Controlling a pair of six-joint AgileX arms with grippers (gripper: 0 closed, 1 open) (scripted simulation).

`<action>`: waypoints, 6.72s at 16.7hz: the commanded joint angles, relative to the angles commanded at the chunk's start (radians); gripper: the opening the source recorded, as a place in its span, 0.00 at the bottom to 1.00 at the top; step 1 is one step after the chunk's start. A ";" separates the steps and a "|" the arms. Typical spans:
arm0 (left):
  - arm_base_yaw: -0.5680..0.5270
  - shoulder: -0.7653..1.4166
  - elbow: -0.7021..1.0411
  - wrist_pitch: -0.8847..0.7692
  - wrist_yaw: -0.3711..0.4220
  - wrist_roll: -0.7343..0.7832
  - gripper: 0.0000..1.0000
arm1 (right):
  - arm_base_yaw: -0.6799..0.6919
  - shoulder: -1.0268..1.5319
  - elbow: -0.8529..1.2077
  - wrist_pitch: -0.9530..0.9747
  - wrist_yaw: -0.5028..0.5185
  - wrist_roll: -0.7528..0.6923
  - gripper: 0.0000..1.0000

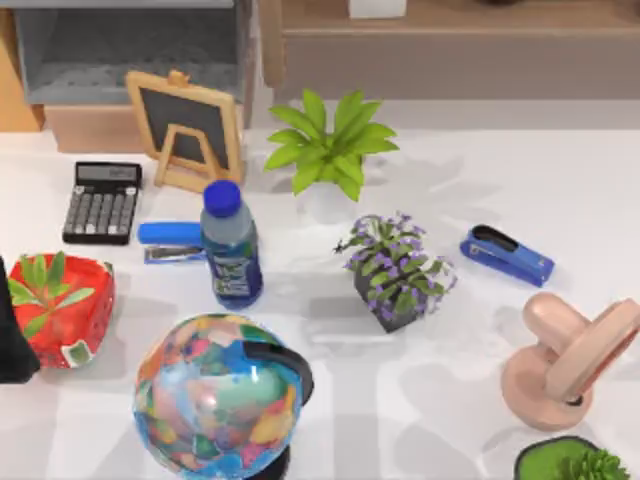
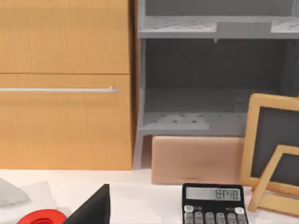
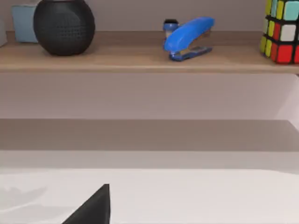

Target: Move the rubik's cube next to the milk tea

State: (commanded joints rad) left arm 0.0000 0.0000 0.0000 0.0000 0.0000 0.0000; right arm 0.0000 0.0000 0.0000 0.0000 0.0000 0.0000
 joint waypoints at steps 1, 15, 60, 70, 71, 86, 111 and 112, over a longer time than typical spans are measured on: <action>0.000 0.000 0.000 0.000 0.000 0.000 1.00 | 0.000 0.000 0.000 0.000 0.000 0.000 1.00; 0.000 0.000 0.000 0.000 0.000 0.000 1.00 | -0.192 0.879 0.467 0.579 -0.189 0.029 1.00; 0.000 0.000 0.000 0.000 0.000 0.000 1.00 | -0.361 2.156 1.224 0.937 -0.326 0.014 0.47; 0.000 0.000 0.000 0.000 0.000 0.000 1.00 | -0.361 2.156 1.224 0.937 -0.326 0.014 0.00; 0.000 0.000 0.000 0.000 0.000 0.000 1.00 | -0.361 2.156 1.224 0.937 -0.326 0.014 0.00; 0.000 0.000 0.000 0.000 0.000 0.000 1.00 | -0.364 2.130 1.235 0.896 -0.333 0.003 0.00; 0.000 0.000 0.000 0.000 0.000 0.000 1.00 | -0.323 1.909 1.689 -0.737 -0.199 -0.294 0.00; 0.000 0.000 0.000 0.000 0.000 0.000 1.00 | -0.299 1.936 1.715 -0.826 -0.168 -0.276 0.00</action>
State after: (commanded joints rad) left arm 0.0000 0.0000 0.0000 0.0000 0.0000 0.0000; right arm -0.2991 1.9360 1.7152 -0.8265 -0.1682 -0.2758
